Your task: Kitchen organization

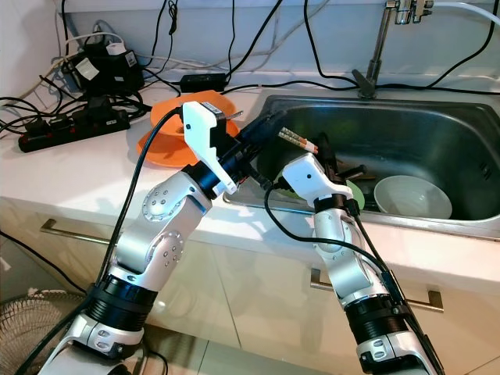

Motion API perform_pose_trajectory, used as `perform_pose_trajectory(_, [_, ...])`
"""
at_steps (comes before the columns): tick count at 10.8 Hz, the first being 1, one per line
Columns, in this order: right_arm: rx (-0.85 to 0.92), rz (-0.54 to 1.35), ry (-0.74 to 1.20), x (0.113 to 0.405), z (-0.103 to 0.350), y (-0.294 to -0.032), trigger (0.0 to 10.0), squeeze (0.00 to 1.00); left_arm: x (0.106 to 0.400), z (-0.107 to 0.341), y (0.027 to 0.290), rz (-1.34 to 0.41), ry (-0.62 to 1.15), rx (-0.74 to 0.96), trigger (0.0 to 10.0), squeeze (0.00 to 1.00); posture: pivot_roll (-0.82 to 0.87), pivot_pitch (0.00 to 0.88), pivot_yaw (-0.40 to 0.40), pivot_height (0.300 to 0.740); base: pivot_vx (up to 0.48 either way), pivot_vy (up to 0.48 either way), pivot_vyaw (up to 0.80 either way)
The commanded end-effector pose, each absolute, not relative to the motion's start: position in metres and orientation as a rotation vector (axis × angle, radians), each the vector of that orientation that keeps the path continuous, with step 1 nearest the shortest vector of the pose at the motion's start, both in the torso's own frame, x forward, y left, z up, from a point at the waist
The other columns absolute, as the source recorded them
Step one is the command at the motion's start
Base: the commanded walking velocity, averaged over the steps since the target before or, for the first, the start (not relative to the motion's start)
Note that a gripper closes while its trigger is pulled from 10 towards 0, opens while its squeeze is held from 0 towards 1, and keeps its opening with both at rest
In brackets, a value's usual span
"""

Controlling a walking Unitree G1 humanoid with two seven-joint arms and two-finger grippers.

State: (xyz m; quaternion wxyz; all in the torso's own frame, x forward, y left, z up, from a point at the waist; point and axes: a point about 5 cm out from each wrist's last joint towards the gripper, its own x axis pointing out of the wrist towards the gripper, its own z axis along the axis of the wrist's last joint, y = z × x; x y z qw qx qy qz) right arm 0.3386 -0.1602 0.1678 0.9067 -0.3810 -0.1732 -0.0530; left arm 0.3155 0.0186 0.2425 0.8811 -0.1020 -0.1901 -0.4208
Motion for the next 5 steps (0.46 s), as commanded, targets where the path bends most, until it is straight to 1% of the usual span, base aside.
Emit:
perform_pose_trajectory(1, [-0.770,-0.094,-0.386,0.3398,0.1712,-0.1537,0.0,0.00,0.3242,0.2420,0.0301,-0.801,-0.385,-0.214,10.0,1.00,0.01,0.000,0.131,0.740,0.000,0.000,0.00])
perform_pose_trajectory(3, [-0.770,-0.084,-0.384,0.3405,0.1714,-0.1528,0.0,0.00,0.3258,0.2429,0.0315,-0.788,-0.381,-0.232,10.0,1.00,0.01,0.000,0.128,0.740,0.000,0.000,0.00])
perform_pose_trajectory(5, [-0.774,-0.073,-0.368,0.3405,0.1677,-0.1526,0.0,0.00,0.3221,0.2442,0.0286,-0.832,-0.377,-0.269,10.0,1.00,0.02,0.000,0.125,0.740,0.000,0.000,0.00])
